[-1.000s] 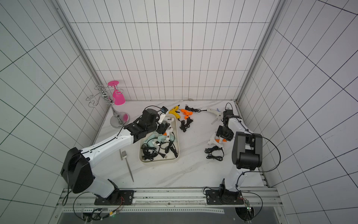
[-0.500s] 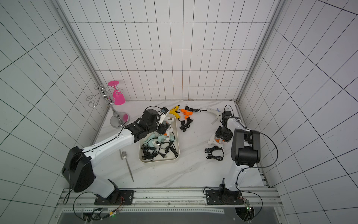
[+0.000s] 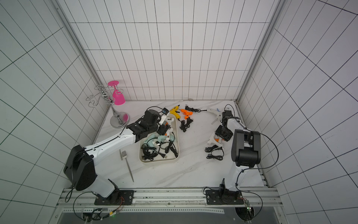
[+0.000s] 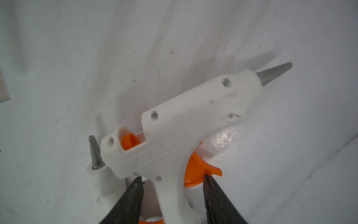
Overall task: Put the hot melt glue gun into the storage box
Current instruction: Pick up the hot melt adhesive gun from the center of the board.
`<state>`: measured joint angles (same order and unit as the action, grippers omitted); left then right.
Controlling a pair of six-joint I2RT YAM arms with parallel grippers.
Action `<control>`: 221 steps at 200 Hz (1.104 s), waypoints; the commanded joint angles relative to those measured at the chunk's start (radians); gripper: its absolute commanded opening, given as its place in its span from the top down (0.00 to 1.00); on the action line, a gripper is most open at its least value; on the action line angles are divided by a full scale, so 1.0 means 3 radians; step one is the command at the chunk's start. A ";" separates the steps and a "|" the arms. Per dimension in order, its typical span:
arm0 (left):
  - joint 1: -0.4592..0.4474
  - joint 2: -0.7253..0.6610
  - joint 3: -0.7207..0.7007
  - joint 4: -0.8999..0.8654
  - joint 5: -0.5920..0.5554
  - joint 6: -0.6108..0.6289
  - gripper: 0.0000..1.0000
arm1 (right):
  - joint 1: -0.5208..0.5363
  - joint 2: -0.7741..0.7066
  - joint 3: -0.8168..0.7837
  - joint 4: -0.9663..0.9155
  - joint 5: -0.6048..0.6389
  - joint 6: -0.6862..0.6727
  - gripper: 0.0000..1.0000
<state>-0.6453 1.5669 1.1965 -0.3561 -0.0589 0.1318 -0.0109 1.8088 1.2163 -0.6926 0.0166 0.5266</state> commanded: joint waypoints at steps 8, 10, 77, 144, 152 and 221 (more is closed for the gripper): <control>0.0024 0.0053 0.0050 0.0011 0.0002 0.0036 0.25 | 0.0058 -0.0347 0.0038 -0.0344 0.0238 -0.0078 0.45; 0.0022 0.0054 0.0050 0.0011 -0.0002 0.0036 0.25 | 0.0061 -0.0363 0.0043 -0.0355 0.0247 -0.0078 0.45; 0.0031 0.0078 0.0036 0.0031 0.0012 0.0021 0.25 | 0.0182 -0.0464 -0.0286 -0.0151 0.0174 0.0321 0.45; 0.0036 0.0068 -0.0005 0.0026 -0.0013 0.0017 0.25 | 0.0182 -0.0174 -0.0308 0.0306 0.0193 0.0323 0.46; 0.0038 0.0073 -0.0014 0.0017 -0.0013 0.0017 0.25 | 0.0193 -0.0131 -0.0308 0.0314 0.0142 0.0310 0.46; 0.0035 0.0091 -0.0007 0.0001 -0.0006 0.0017 0.25 | 0.0272 -0.0149 -0.0576 0.0280 0.0130 0.0426 0.49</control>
<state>-0.6384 1.5742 1.1965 -0.3569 -0.0593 0.1314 0.0612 1.7725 1.0954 -0.5865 0.0528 0.6300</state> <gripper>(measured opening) 0.746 0.516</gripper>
